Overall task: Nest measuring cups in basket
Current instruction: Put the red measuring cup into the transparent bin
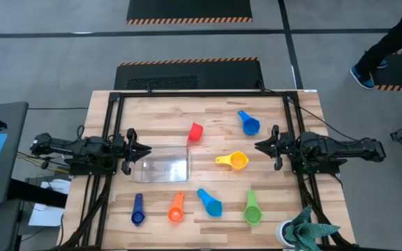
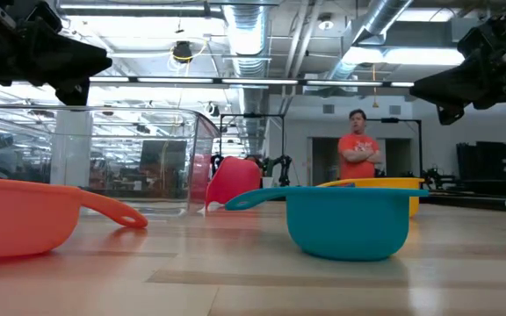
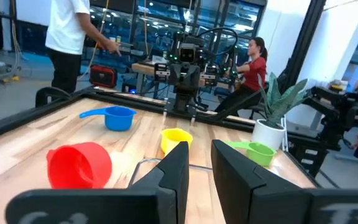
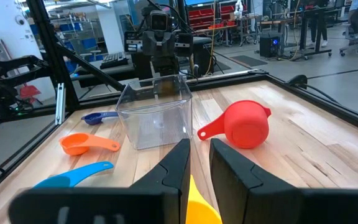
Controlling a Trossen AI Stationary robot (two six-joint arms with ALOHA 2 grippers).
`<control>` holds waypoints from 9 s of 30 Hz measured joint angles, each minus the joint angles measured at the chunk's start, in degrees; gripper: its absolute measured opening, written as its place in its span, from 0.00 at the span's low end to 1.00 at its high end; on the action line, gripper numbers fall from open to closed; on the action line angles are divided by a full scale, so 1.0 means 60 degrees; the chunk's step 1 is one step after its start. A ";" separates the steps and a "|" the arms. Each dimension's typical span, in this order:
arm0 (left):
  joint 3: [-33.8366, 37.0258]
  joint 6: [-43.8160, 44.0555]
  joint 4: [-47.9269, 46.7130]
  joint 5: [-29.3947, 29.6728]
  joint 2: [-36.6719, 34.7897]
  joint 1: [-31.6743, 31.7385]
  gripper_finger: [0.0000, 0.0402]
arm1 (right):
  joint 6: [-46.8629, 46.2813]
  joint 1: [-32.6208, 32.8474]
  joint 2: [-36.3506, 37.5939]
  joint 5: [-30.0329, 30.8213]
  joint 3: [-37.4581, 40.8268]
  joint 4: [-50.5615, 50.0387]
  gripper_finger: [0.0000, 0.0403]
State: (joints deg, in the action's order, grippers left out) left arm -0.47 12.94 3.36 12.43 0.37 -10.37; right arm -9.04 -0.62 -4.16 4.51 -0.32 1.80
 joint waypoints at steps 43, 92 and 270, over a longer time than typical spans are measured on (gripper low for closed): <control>-0.2050 -0.0618 0.4045 0.3032 0.1574 0.1630 0.15 | 0.2598 -0.0228 -0.5478 0.3267 -0.7858 0.0201 0.22; -0.6976 0.0162 -0.2986 0.0307 1.0272 0.4603 0.01 | 0.1984 -0.2720 -1.7772 0.1158 -1.8801 -1.2822 0.22; -0.5938 0.1359 -0.7136 0.3471 0.8312 0.4429 0.00 | -0.3210 0.1745 -2.0292 0.0754 -1.6609 -0.1473 0.02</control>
State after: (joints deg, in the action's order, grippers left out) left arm -36.10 21.10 -39.46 33.25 50.24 16.21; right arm -28.30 9.84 -125.92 9.04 -99.97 -7.04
